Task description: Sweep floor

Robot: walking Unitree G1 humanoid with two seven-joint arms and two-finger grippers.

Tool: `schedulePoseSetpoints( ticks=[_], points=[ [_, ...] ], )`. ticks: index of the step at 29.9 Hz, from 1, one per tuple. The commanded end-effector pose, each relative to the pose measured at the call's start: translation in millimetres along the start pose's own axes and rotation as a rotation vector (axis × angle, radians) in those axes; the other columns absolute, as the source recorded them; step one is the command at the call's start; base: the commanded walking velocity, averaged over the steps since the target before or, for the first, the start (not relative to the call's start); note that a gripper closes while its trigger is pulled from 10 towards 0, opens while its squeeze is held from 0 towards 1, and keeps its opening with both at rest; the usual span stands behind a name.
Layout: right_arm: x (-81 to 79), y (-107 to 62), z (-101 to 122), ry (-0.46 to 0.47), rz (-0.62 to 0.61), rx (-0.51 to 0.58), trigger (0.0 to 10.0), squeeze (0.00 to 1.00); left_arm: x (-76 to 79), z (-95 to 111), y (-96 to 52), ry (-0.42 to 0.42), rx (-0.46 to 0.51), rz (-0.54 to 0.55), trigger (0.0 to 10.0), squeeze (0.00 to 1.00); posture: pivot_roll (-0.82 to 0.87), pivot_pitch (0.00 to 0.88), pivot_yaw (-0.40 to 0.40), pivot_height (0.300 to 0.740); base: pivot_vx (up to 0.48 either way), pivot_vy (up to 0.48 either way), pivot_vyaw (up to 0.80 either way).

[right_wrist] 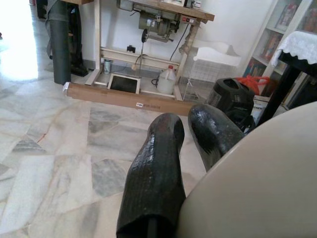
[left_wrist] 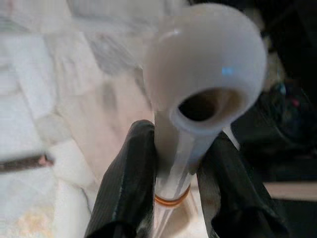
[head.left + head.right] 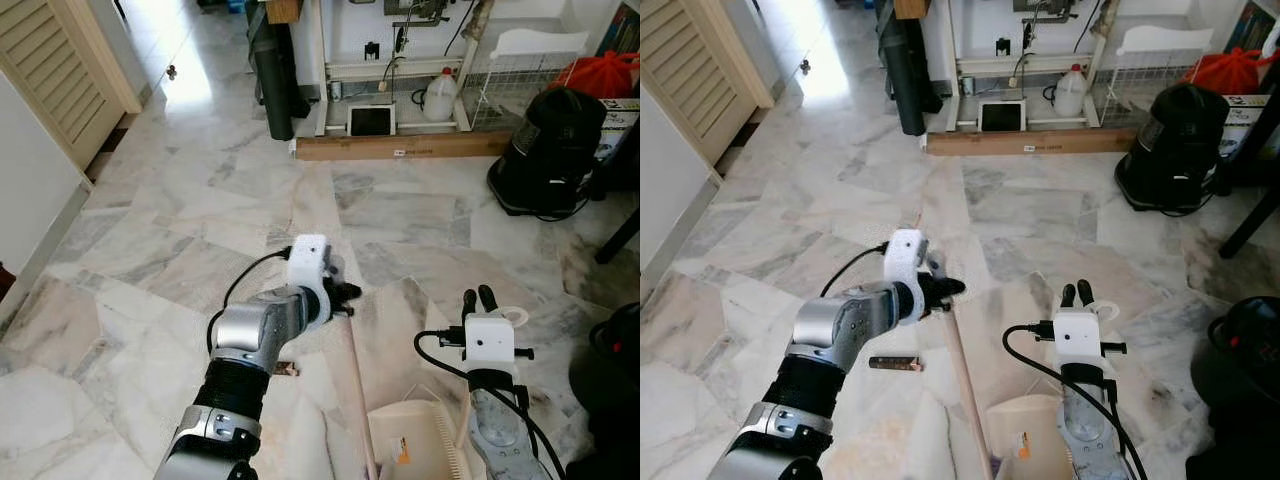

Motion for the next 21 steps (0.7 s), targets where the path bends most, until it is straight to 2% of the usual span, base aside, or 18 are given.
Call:
schedulePoseSetpoints(
  ticks=[1,2,3,4,5,6,7,8,10,11,14,15,16,17,18,21],
  points=[
    [-8.6,-12.4,-20.9,-0.048,0.059,-0.090,10.0,0.00,39.2,19.0,0.0,0.006,0.125,-0.139,10.0,0.00,-0.04,0.088,0.096,0.740,0.000,0.000,0.00],
    [-8.6,-12.4,-20.9,-0.048,0.059,-0.090,10.0,0.00,39.2,19.0,0.0,0.006,0.125,-0.139,10.0,0.00,-0.04,0.088,0.096,0.740,0.000,0.000,0.00],
    [-9.0,-12.0,-21.4,-0.046,0.058,-0.092,10.0,0.00,43.6,33.0,-8.1,0.064,0.225,-0.166,10.0,0.00,-0.04,0.083,0.096,0.740,0.000,0.000,0.00],
    [-9.0,-12.0,-21.4,-0.046,0.058,-0.092,10.0,0.00,43.6,33.0,-8.1,0.064,0.225,-0.166,10.0,0.00,-0.04,0.083,0.096,0.740,0.000,0.000,0.00],
    [-9.3,-11.8,-21.7,-0.045,0.058,-0.094,10.0,0.00,44.9,38.0,-11.8,0.104,0.267,-0.176,10.0,0.00,-0.03,0.077,0.097,0.740,0.000,0.000,0.00],
    [-9.7,-11.0,-21.5,-0.044,0.057,-0.094,10.0,0.00,43.6,41.4,-16.3,0.184,0.307,-0.169,10.0,0.00,-0.03,0.069,0.096,0.740,0.000,0.000,0.00],
    [-9.7,-8.3,-19.9,-0.037,0.051,-0.091,10.0,0.00,36.8,42.5,-23.1,0.311,0.368,-0.148,10.0,0.00,-0.03,0.054,0.096,0.740,0.000,0.000,0.00],
    [-9.5,-6.9,-19.4,-0.033,0.048,-0.090,10.0,0.00,32.5,41.7,-25.4,0.358,0.389,-0.133,10.0,0.00,-0.03,0.043,0.096,0.740,0.000,0.000,0.00],
    [-8.7,-4.7,-19.0,-0.027,0.042,-0.091,10.0,0.00,24.5,40.5,-28.0,0.397,0.415,-0.108,10.0,0.00,-0.03,0.030,0.096,0.740,0.000,0.000,0.00],
    [-5.5,-1.4,-18.0,-0.015,0.025,-0.090,10.0,0.00,10.3,38.7,-33.1,0.438,0.450,-0.059,10.0,0.00,-0.03,0.015,0.095,0.740,0.000,0.000,0.00],
    [0.3,3.0,-17.7,0.017,-0.009,-0.098,10.0,0.00,-6.2,32.3,-39.0,0.544,0.478,-0.011,10.0,0.00,-0.03,0.000,0.091,0.740,0.000,0.000,0.00],
    [4.3,5.3,-17.7,0.054,-0.036,-0.107,10.0,0.00,-16.0,27.2,-43.2,0.587,0.488,0.013,10.0,0.00,-0.03,0.000,0.088,0.740,0.000,0.000,0.00],
    [7.3,6.9,-18.0,0.085,-0.057,-0.116,10.0,0.00,-23.9,22.8,-45.8,0.602,0.489,0.033,10.0,0.00,-0.03,0.000,0.082,0.740,0.000,0.000,0.00],
    [7.3,6.9,-18.0,0.085,-0.057,-0.116,10.0,0.00,-23.9,22.8,-45.8,0.602,0.489,0.033,10.0,0.00,-0.03,0.000,0.082,0.740,0.000,0.000,0.00],
    [12.0,9.3,-16.6,0.144,-0.092,-0.125,10.0,0.00,-35.5,20.6,-50.7,0.571,0.499,0.071,10.0,0.00,-0.03,0.000,0.075,0.740,0.000,0.000,0.00],
    [18.1,13.5,-12.9,0.191,-0.126,-0.118,10.0,0.00,-43.4,20.2,-56.8,0.568,0.525,0.094,10.0,0.00,-0.04,0.000,0.067,0.740,0.000,0.000,0.00]
  ],
)
Point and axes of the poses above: a point about 5 cm out from each wrist's last joint towards the gripper, its own y axis pointing out of the wrist towards the gripper, its own z axis along the axis of the wrist's last joint, x = y × z, the point moved 2 cm from there along y, pointing out of the wrist towards the gripper, and after that the axes turned 11 degrees about -y, right-handed, at the moved point
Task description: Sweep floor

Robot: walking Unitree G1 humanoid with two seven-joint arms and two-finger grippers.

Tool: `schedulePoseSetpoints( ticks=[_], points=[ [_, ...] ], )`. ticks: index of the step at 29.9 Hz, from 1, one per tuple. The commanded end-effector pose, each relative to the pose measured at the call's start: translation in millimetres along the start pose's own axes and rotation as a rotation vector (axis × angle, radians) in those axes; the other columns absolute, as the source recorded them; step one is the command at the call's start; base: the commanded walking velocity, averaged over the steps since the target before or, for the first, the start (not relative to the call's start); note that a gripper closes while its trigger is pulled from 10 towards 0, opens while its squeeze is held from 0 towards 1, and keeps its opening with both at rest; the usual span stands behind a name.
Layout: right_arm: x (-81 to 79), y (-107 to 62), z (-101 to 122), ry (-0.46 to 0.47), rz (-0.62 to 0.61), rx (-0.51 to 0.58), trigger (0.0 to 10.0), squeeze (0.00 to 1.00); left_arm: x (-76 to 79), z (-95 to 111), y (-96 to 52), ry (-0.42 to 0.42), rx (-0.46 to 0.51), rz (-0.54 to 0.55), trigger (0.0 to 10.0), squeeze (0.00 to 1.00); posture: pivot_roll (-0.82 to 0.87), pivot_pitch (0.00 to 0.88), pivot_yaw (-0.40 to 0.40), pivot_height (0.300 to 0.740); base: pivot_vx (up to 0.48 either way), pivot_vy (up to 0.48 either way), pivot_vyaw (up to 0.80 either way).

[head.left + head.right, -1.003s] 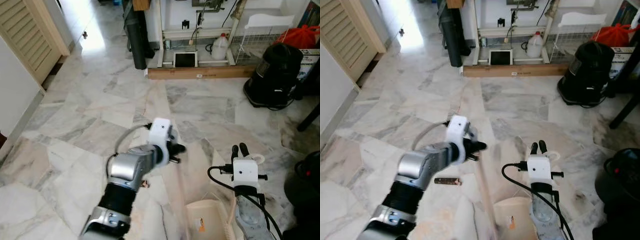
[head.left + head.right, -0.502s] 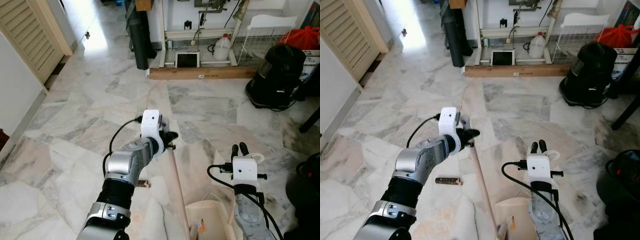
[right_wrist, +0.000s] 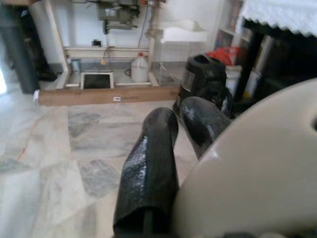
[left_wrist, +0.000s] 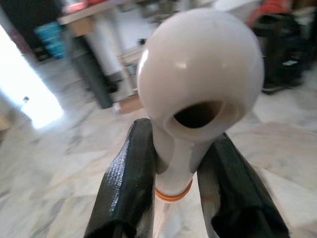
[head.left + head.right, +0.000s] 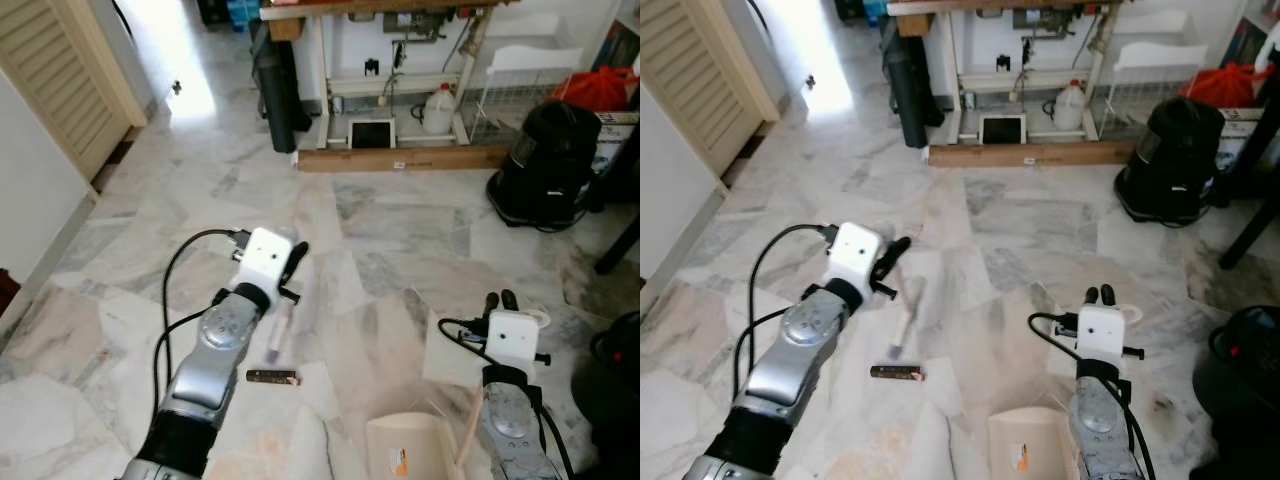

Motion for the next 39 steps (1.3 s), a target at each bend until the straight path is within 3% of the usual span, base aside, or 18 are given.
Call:
schedulePoseSetpoints(
  ticks=[1,4,10,39],
  points=[
    [0.1,4.8,7.7,0.045,-0.012,0.011,10.0,0.00,-1.2,4.0,-3.2,-0.016,0.039,-0.001,10.0,0.00,-0.04,0.000,0.062,0.740,0.000,0.000,0.00],
    [1.0,9.7,13.0,0.047,-0.011,0.030,10.0,0.00,-5.5,3.5,-3.5,-0.024,0.065,0.031,10.0,0.00,-0.03,0.000,0.055,0.740,0.000,0.000,0.00],
    [3.9,17.3,15.7,0.063,-0.019,0.033,10.0,0.00,2.9,1.3,1.9,-0.012,0.104,0.012,10.0,0.00,-0.04,0.000,0.053,0.740,-0.272,0.000,0.00],
    [8.6,26.1,20.2,0.033,-0.014,0.057,10.0,0.00,6.2,-4.1,8.7,-0.036,0.125,0.002,10.0,0.00,-0.04,0.000,0.044,0.740,-0.301,0.000,0.00]
  ],
)
Point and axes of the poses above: a point about 5 cm out from each wrist's last joint towards the gripper, its own y axis pointing out of the wrist towards the gripper, its own z axis along the axis of the wrist's last joint, x = y × z, the point moved 2 cm from there along y, pointing out of the wrist towards the gripper, and after that the axes turned 11 degrees about -y, right-handed, at the moved point
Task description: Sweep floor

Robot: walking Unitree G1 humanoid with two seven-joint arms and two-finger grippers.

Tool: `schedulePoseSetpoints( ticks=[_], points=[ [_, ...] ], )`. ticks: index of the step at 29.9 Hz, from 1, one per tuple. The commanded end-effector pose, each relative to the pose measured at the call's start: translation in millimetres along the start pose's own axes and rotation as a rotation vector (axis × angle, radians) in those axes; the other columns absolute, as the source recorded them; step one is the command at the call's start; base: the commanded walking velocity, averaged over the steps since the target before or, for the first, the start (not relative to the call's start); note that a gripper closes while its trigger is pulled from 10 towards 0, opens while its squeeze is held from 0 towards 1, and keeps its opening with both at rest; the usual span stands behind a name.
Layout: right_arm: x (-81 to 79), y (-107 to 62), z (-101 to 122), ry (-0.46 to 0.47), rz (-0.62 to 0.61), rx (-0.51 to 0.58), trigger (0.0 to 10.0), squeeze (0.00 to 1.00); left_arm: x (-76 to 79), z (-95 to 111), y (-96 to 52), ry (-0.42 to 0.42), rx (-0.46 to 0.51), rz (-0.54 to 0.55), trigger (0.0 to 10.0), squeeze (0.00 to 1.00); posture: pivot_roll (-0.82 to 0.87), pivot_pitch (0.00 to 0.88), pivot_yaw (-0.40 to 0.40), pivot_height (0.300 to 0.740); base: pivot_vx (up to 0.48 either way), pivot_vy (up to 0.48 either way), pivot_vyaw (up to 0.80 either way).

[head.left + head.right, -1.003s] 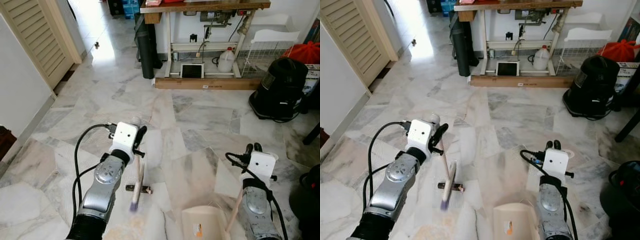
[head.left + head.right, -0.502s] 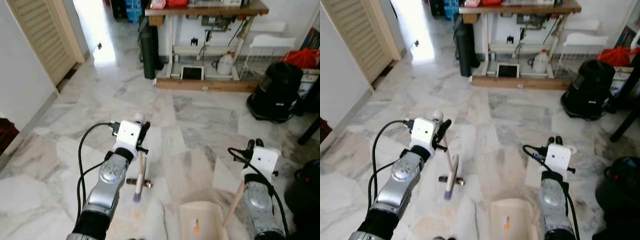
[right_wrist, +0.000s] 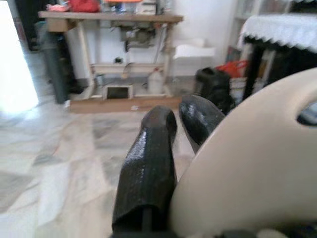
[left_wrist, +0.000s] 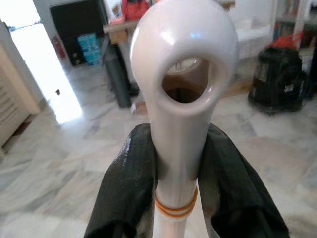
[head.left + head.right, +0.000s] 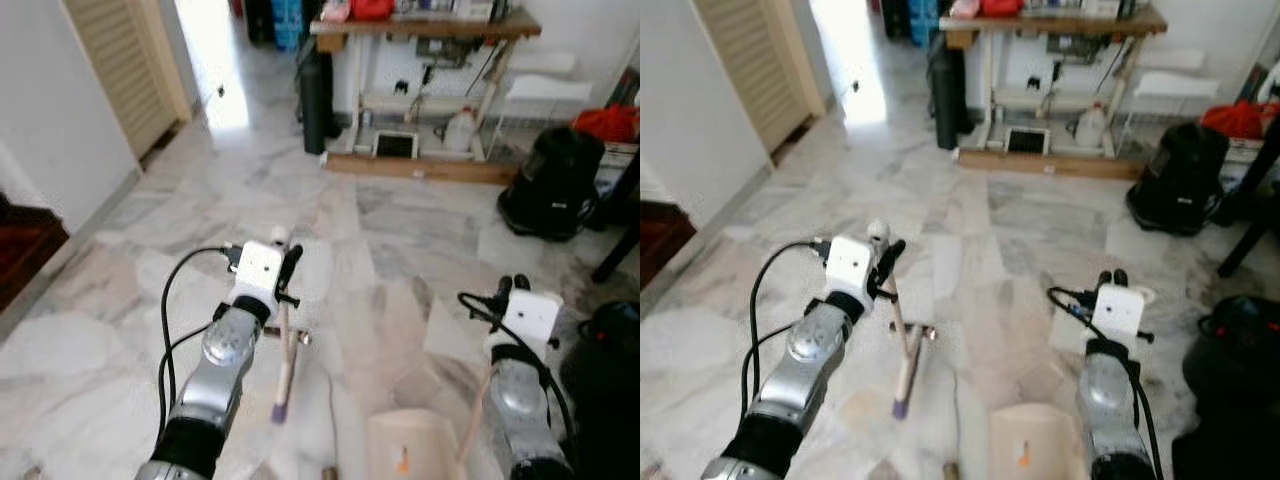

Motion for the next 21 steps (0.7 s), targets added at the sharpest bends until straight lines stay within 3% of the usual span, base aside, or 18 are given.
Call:
schedulePoseSetpoints(
  ticks=[1,5,21],
  points=[
    [3.9,2.2,3.5,-0.007,-0.008,0.024,10.0,0.00,0.7,11.0,3.1,0.029,0.053,-0.012,10.0,0.00,-0.04,0.000,0.044,0.740,-0.304,0.000,0.00],
    [3.4,0.5,2.5,-0.018,-0.003,0.028,10.0,0.00,3.5,7.2,2.4,0.034,0.039,-0.023,10.0,0.00,-0.04,0.000,0.049,0.740,-0.288,0.000,0.00],
    [2.3,-7.3,-6.3,-0.064,0.008,0.015,10.0,0.00,16.1,-7.9,3.3,0.068,-0.033,-0.095,10.0,0.00,-0.04,0.000,0.055,0.740,0.000,0.000,0.00]
  ],
)
Point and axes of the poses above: a point about 5 cm out from each wrist's last joint towards the gripper, its own y axis pointing out of the wrist towards the gripper, its own z axis along the axis of the wrist's last joint, x = y × z, the point moved 2 cm from there along y, pointing out of the wrist towards the gripper, and after that the axes turned 11 degrees about -y, right-handed, at the moved point
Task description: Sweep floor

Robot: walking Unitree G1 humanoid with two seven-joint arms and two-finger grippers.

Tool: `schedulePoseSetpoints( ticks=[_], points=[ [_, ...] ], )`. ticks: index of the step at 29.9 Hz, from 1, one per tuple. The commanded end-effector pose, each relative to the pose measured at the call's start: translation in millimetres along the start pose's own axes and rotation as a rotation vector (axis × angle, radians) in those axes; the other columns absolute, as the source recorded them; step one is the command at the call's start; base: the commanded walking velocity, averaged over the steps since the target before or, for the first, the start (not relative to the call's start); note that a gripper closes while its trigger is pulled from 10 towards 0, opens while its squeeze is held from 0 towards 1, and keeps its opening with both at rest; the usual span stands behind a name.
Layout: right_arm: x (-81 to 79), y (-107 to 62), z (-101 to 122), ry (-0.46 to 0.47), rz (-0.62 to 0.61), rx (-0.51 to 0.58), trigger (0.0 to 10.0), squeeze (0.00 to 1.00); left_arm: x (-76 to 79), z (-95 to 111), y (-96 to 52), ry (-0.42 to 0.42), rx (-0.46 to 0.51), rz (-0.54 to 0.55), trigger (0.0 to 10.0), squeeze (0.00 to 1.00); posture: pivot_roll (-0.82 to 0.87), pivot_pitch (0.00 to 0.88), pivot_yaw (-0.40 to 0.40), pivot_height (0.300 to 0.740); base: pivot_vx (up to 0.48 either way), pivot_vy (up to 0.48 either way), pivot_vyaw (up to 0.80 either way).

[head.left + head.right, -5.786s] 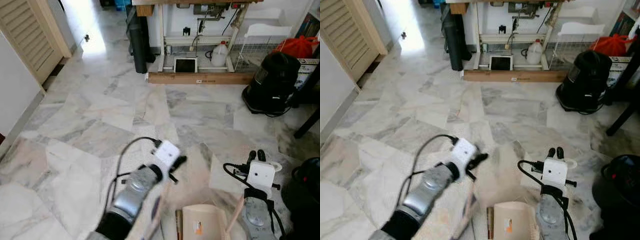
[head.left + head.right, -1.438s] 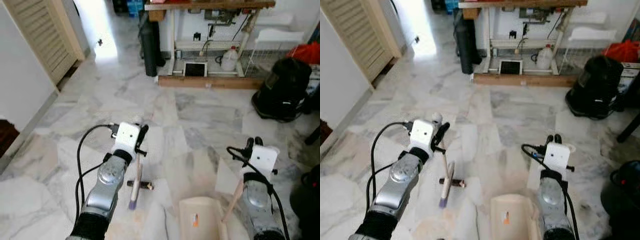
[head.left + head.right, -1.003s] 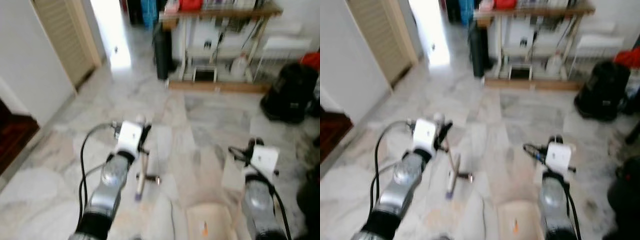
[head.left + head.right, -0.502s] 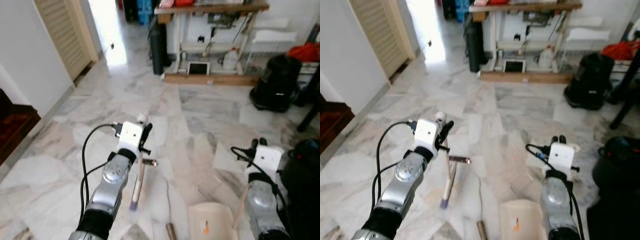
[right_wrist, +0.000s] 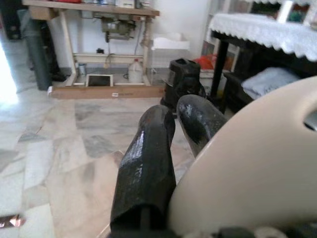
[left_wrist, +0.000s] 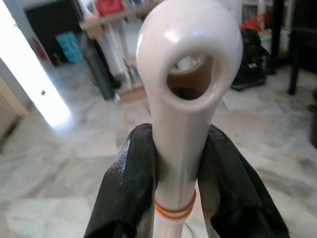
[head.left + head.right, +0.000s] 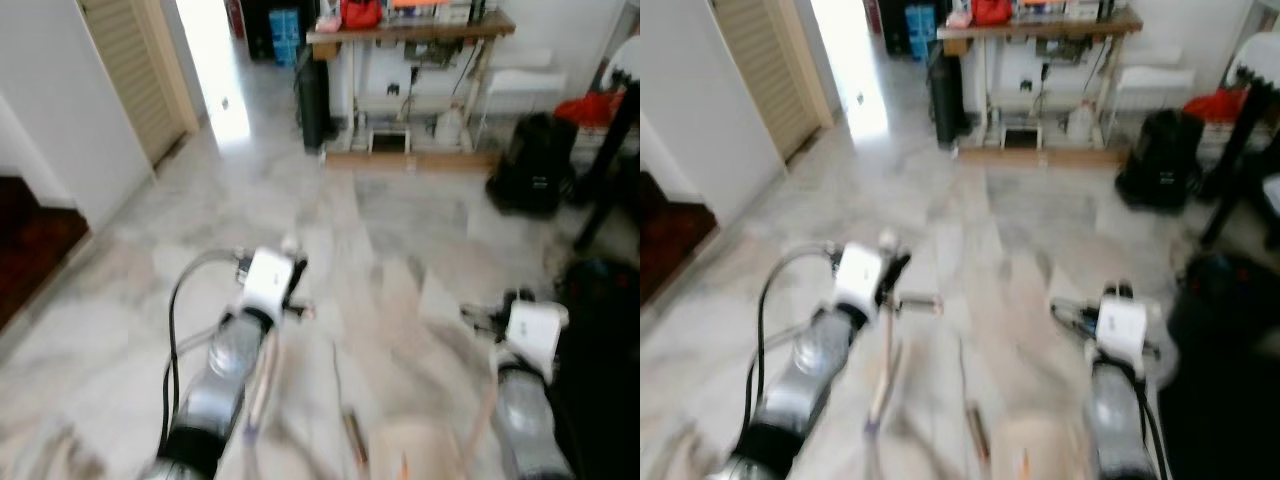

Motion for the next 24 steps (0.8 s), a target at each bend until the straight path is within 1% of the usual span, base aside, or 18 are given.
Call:
schedulePoseSetpoints(
  ticks=[1,5,9,14,16,19,24],
  points=[
    [-0.3,5.8,11.8,-0.001,-0.006,0.052,10.0,0.00,4.2,14.1,6.9,0.022,0.058,-0.030,10.0,0.00,-0.04,0.000,0.055,0.740,0.000,0.000,0.00],
    [-1.5,5.7,11.7,-0.017,-0.013,0.053,10.0,0.00,9.9,10.0,13.0,0.014,0.040,-0.057,10.0,0.00,-0.03,0.000,0.059,0.740,0.000,0.000,0.00],
    [-4.9,4.9,12.7,-0.023,-0.012,0.055,10.0,0.00,16.6,10.2,18.6,0.007,0.035,-0.080,10.0,0.00,-0.03,0.000,0.065,0.740,0.000,0.000,0.00],
    [-5.8,5.0,17.2,-0.038,-0.022,0.080,10.0,0.00,21.6,14.7,23.0,-0.012,0.049,-0.102,10.0,0.00,-0.03,0.000,0.075,0.740,0.000,0.000,0.00],
    [-6.6,7.7,19.5,-0.035,-0.029,0.087,10.0,0.00,23.8,17.7,26.5,-0.012,0.057,-0.112,10.0,0.00,-0.02,0.000,0.085,0.740,0.000,0.000,0.00],
    [-7.2,9.8,23.2,-0.033,-0.033,0.104,10.0,0.00,24.8,22.3,27.4,-0.023,0.074,-0.118,10.0,0.00,-0.01,0.000,0.090,0.740,0.000,0.000,0.00],
    [-9.6,14.4,27.7,-0.042,-0.026,0.120,10.0,0.00,25.0,23.6,22.7,-0.024,0.084,-0.127,10.0,0.00,0.01,0.032,0.102,0.740,0.000,0.000,0.00]
  ],
)
Point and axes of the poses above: a point about 5 cm out from each wrist's last joint towards the gripper, its own y axis pointing out of the wrist towards the gripper, its own z axis along the axis of the wrist's last joint, x = y × z, the point moved 2 cm from there along y, pointing out of the wrist towards the gripper, and after that the axes turned 11 degrees about -y, right-handed, at the moved point
